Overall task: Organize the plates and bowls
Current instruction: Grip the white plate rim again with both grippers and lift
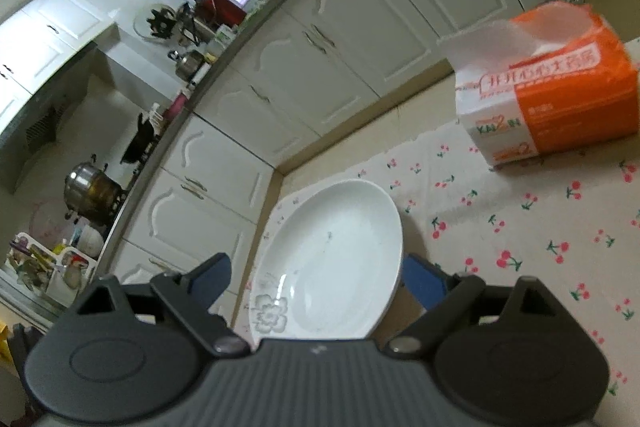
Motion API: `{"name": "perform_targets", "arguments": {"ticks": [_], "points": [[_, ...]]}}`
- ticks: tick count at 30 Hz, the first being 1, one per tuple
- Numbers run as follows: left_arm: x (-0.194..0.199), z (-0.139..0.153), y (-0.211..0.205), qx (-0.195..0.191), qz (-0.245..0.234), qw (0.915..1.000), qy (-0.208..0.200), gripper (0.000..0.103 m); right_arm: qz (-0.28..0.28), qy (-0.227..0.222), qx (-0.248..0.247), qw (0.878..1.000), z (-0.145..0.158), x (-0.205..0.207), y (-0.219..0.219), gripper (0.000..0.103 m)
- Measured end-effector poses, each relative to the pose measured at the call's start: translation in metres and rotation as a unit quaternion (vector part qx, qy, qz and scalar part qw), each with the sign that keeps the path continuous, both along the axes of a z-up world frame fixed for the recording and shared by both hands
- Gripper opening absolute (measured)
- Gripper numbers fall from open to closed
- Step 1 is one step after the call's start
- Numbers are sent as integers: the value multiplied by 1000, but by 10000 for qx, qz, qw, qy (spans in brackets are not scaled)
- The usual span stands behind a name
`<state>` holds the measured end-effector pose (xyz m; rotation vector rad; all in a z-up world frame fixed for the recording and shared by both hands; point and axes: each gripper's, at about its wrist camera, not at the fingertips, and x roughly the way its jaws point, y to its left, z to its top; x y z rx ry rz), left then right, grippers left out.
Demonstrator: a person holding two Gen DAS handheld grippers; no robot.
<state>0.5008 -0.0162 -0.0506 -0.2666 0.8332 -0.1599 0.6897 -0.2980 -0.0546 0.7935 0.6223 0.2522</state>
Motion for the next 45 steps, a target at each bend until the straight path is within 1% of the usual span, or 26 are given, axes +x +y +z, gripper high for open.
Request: {"name": "perform_targets", "arguments": {"ticks": [1, 3, 7, 9, 13, 16, 20, 26, 32, 36, 42, 45], "points": [[1, -1, -2, -33, 8, 10000, 45, 56, 2, 53, -4, 10000, -1, 2, 0, 93], [6, -4, -3, -108, -5, 9999, 109, 56, 17, 118, 22, 9999, -3, 7, 0, 93], [9, -5, -8, -37, -79, 9999, 83, 56, 59, 219, 115, 9997, -9, 14, -1, 93], [10, -8, -11, -1, -125, 9999, 85, 52, 67, 244, 166, 9995, -10, 17, 1, 93], [19, -13, -17, 94, -239, 9996, 116, 39, 126, 247, 99, 9996, -10, 22, 3, 93], [17, -15, -22, 223, -293, 9993, 32, 39, 113, 244, 62, 9996, -11, 24, 3, 93], [17, -18, -24, 270, -337, 9991, -23, 34, 124, 315, 155, 9993, -17, 29, 1, 93], [13, -19, -21, 247, -390, 9989, -57, 32, 179, 294, 214, 9992, -20, 28, 2, 95], [23, -19, -20, 248, -429, 9988, -50, 32, 311, 235, -244, 9989, -12, 22, 14, 95], [21, -19, -21, 252, -435, 9987, -52, 32, 335, 214, -169, 9991, -12, 17, 14, 95], [17, -17, -22, 220, -452, 9987, -49, 31, 396, 101, -274, 9988, -5, 4, 16, 95], [14, -12, -19, 179, -494, 9986, -78, 31, 422, 25, -218, 9989, -1, -5, 16, 95]]}}
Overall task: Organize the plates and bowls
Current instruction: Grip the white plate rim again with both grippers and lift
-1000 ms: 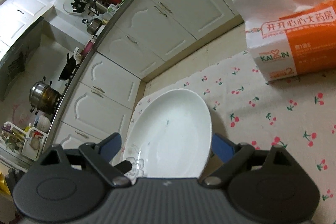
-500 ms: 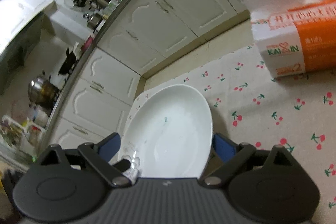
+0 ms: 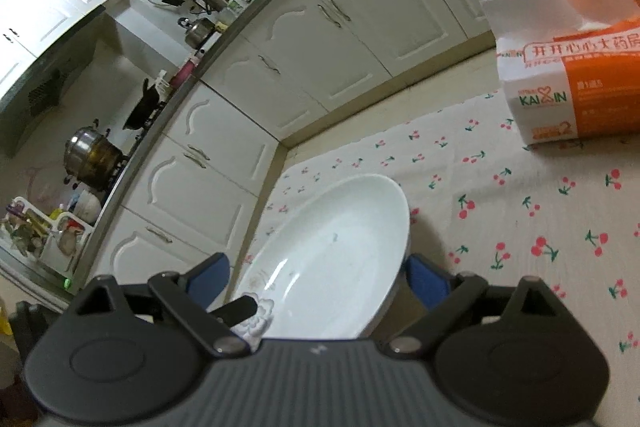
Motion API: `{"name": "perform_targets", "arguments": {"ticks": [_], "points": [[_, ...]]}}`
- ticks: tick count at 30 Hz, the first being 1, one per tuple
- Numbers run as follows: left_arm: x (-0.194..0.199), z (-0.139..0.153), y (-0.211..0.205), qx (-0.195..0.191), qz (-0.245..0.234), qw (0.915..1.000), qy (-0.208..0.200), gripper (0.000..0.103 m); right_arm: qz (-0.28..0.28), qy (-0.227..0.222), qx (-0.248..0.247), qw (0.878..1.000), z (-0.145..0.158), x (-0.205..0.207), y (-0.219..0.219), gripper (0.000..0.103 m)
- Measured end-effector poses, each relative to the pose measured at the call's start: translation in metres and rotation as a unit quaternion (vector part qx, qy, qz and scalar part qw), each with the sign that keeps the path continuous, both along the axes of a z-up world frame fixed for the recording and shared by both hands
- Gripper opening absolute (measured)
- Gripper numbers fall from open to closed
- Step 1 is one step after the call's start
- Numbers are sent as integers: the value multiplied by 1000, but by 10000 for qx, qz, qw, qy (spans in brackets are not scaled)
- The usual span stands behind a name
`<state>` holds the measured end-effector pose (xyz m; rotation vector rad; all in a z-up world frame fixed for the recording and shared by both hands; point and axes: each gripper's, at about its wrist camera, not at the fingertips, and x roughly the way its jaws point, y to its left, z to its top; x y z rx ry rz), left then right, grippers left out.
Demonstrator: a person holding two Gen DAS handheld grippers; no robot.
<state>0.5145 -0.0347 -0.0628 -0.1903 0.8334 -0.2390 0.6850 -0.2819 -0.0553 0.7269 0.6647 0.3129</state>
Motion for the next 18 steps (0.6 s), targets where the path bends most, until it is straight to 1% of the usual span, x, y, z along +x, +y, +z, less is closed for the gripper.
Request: {"name": "perform_targets", "arguments": {"ticks": [5, 9, 18], "points": [[-6, 6, 5, -110, -24, 9999, -46, 31, 53, -56, 78, 9999, 1, -9, 3, 95], [-7, 5, 8, -170, -11, 9998, 38, 31, 88, -85, 141, 9998, 2, -17, 5, 95], [-3, 10, 15, -297, 51, 9995, -13, 32, 236, -273, 2, 9993, 12, -36, 16, 95]]}}
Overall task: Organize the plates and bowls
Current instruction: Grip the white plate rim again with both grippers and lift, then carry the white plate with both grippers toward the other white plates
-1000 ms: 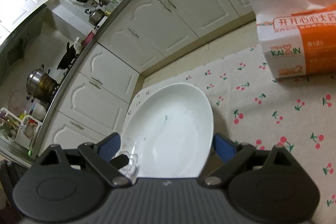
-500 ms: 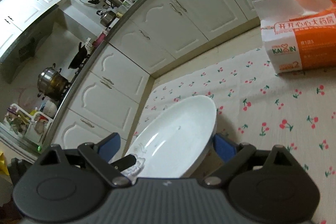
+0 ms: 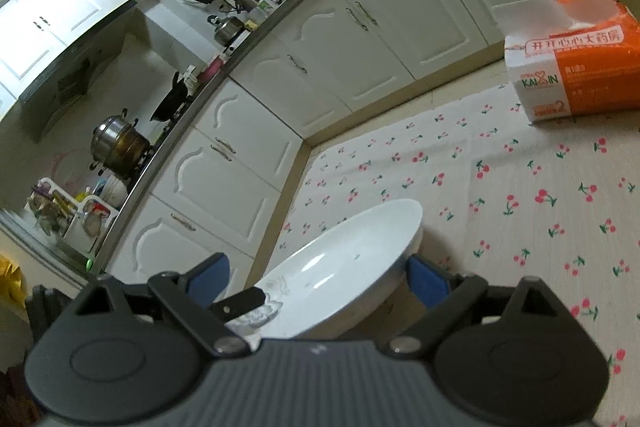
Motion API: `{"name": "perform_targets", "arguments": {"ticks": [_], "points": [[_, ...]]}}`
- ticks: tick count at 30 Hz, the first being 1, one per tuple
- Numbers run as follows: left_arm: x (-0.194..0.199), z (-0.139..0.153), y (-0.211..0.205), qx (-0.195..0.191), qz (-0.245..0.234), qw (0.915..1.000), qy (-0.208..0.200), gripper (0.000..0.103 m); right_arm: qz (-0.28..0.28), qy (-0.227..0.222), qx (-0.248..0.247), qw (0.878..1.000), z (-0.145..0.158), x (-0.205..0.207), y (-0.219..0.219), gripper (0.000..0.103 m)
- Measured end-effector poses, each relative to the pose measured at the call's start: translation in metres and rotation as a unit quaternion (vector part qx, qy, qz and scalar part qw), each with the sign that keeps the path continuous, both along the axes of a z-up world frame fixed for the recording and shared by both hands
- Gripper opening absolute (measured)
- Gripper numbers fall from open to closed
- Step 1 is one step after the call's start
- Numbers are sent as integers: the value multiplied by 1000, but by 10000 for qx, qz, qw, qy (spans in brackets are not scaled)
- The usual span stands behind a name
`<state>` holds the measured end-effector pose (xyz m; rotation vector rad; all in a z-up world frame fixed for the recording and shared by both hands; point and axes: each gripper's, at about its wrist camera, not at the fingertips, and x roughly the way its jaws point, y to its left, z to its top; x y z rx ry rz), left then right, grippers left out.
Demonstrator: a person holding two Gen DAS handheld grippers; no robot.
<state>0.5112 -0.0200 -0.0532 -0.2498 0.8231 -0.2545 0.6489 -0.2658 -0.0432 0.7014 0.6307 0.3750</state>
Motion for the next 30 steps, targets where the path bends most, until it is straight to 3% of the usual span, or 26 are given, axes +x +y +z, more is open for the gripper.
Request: {"name": "perform_targets", "arguments": {"ticks": [17, 30], "points": [[-16, 14, 3, -63, 38, 9993, -372, 32, 185, -336, 100, 9992, 11, -47, 16, 95], [-52, 18, 15, -138, 135, 9982, -559, 33, 332, -502, 158, 9981, 20, -97, 41, 95]]}}
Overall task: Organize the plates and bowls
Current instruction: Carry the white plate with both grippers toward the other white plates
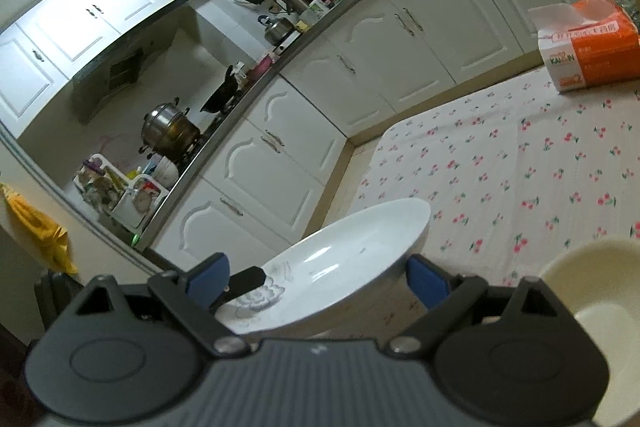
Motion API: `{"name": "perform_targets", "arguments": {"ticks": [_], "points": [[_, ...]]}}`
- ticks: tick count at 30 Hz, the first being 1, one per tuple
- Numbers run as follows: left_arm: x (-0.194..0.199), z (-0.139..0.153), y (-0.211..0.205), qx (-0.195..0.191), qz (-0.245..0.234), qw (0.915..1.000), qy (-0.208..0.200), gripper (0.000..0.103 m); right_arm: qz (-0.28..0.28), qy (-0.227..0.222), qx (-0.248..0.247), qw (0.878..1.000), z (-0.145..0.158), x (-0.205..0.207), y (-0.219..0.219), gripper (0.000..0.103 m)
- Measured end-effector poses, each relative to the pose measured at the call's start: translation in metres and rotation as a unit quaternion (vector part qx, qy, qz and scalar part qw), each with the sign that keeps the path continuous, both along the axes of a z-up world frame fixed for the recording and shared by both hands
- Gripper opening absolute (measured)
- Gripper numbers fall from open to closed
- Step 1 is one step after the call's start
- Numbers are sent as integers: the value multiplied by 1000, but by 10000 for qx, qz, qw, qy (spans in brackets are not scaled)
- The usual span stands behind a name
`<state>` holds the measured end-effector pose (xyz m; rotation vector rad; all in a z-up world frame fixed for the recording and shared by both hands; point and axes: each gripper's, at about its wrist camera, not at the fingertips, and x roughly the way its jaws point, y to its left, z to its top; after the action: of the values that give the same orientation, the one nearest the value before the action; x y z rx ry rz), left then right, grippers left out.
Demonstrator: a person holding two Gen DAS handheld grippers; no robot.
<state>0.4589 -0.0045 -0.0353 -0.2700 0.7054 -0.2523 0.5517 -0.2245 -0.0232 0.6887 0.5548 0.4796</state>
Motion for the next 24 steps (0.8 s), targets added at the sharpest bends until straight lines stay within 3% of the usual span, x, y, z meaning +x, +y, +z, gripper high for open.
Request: {"name": "perform_targets", "arguments": {"ticks": [4, 6, 9, 14, 18, 21, 24], "points": [[-10, 0, 4, -131, -12, 9999, 44, 36, 148, -139, 103, 9997, 4, -22, 11, 95], [-14, 1, 5, -345, -273, 9990, -5, 22, 488, -297, 321, 9979, 5, -32, 21, 84], [-21, 0, -3, -387, -277, 9987, -173, 23, 595, -459, 190, 9970, 9, -41, 41, 84], [-2, -22, 12, -585, 177, 9979, 218, 22, 30, -257, 455, 9986, -8, -42, 26, 89], [27, -21, 18, -538, 296, 9978, 245, 23, -202, -137, 628, 9977, -10, -35, 7, 91], [51, -19, 1, -464, 35, 9984, 326, 31, -402, -12, 292, 9988, -2, -18, -1, 99], [81, -27, -20, -304, -66, 9979, 563, 33, -583, 322, -58, 9978, -3, 11, -9, 99]]}}
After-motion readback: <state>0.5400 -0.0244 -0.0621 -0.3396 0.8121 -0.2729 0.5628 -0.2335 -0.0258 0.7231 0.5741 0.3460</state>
